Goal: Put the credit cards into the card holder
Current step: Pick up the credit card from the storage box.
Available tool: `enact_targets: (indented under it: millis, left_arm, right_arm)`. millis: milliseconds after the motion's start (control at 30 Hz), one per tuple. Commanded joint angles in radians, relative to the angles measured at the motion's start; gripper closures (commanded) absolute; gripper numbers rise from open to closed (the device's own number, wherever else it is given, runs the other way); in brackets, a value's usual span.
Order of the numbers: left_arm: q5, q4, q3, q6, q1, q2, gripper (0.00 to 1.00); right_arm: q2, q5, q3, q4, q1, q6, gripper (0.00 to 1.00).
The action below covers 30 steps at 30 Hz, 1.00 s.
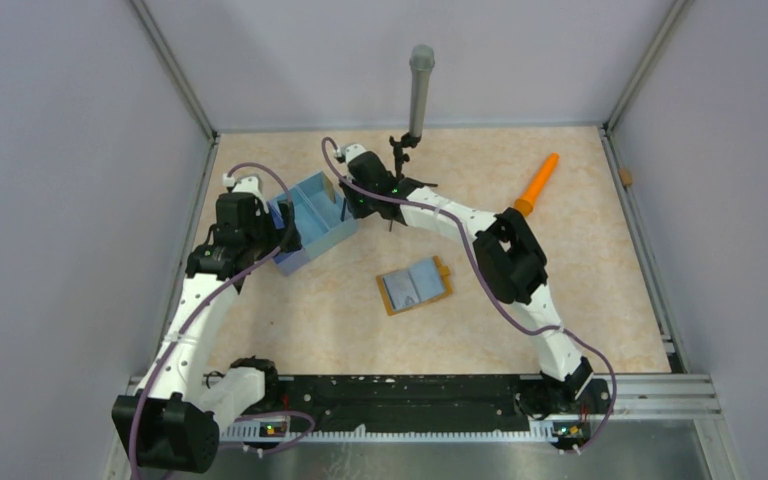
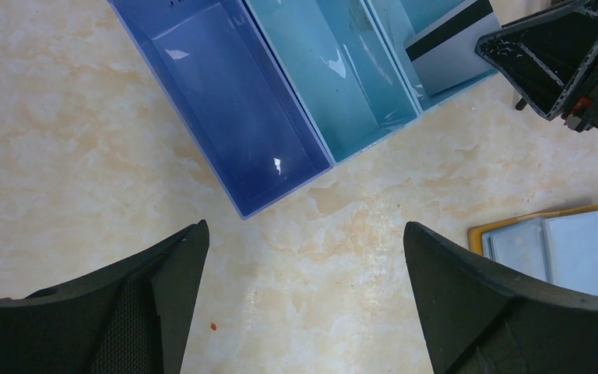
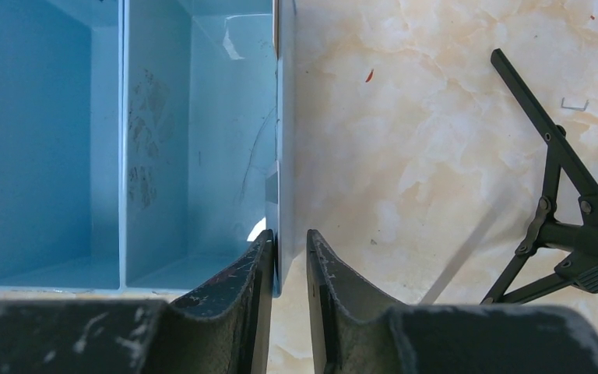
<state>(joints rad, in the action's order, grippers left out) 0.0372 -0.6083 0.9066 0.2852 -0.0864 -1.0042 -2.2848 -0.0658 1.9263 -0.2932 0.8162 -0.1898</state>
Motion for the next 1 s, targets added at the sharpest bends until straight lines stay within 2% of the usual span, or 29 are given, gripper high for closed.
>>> enact_targets:
  millis: [0, 333, 633, 967]
  left_arm:
    - [-0.016, 0.022, -0.006, -0.009, 0.005, -0.002, 0.01]
    - [-0.019, 0.022, -0.006, -0.009, 0.005, -0.005, 0.01]
    - [-0.019, 0.022, -0.007, -0.009, 0.005, -0.004, 0.01]
    - [-0.020, 0.022, -0.007, -0.009, 0.005, -0.005, 0.01]
  right_arm:
    - [0.039, -0.014, 0.056, -0.001, 0.011, 0.014, 0.78]
    - [0.049, -0.008, 0.062, 0.002, 0.012, 0.019, 0.79]
    - [0.062, -0.007, 0.058, 0.001, 0.016, 0.024, 0.96]
    - [0.100, -0.015, 0.052, 0.014, 0.022, 0.034, 0.97]
